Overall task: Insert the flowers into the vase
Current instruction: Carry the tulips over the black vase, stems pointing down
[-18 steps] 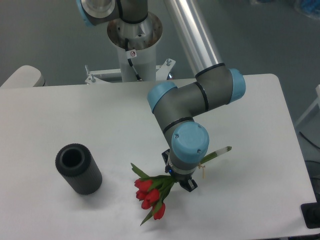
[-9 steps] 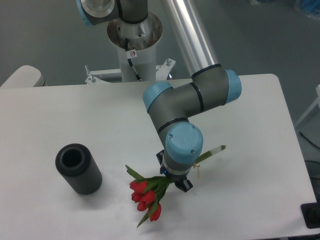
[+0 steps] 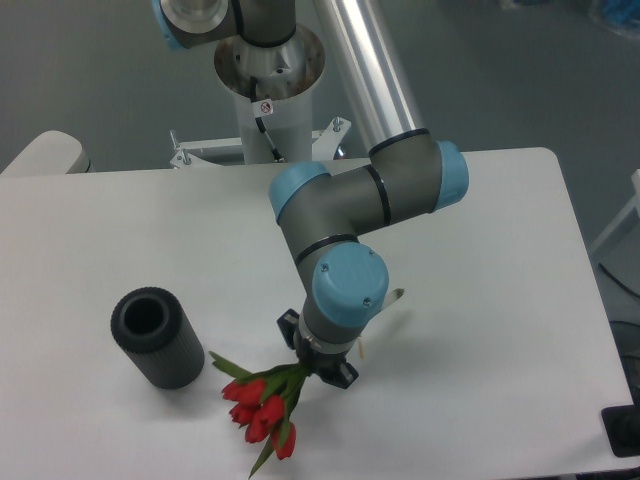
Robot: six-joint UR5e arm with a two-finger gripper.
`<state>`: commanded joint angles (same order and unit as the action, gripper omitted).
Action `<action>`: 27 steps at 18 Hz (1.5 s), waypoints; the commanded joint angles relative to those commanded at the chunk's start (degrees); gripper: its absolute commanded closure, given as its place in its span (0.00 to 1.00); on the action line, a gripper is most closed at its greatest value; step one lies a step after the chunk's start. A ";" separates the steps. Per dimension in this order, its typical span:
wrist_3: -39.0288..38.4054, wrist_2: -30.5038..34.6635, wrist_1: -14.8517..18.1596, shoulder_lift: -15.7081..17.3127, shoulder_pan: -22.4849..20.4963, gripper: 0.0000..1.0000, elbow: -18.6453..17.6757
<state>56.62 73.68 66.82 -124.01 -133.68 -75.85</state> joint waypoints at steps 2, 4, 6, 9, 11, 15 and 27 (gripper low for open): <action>-4.40 -4.84 -5.01 0.00 0.00 0.94 0.09; -7.39 -8.01 -8.97 0.00 0.00 0.94 0.52; -7.84 -11.08 -11.44 0.26 0.09 0.95 0.88; -7.06 -17.14 -12.59 1.49 -0.09 0.95 0.97; -7.14 -22.06 -12.59 2.02 -0.09 0.95 1.14; -7.14 -32.43 -12.59 3.16 -0.70 0.95 1.14; -8.90 -50.64 -13.12 10.63 -1.67 0.94 -0.78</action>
<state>47.73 23.04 53.70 -113.39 -135.35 -76.63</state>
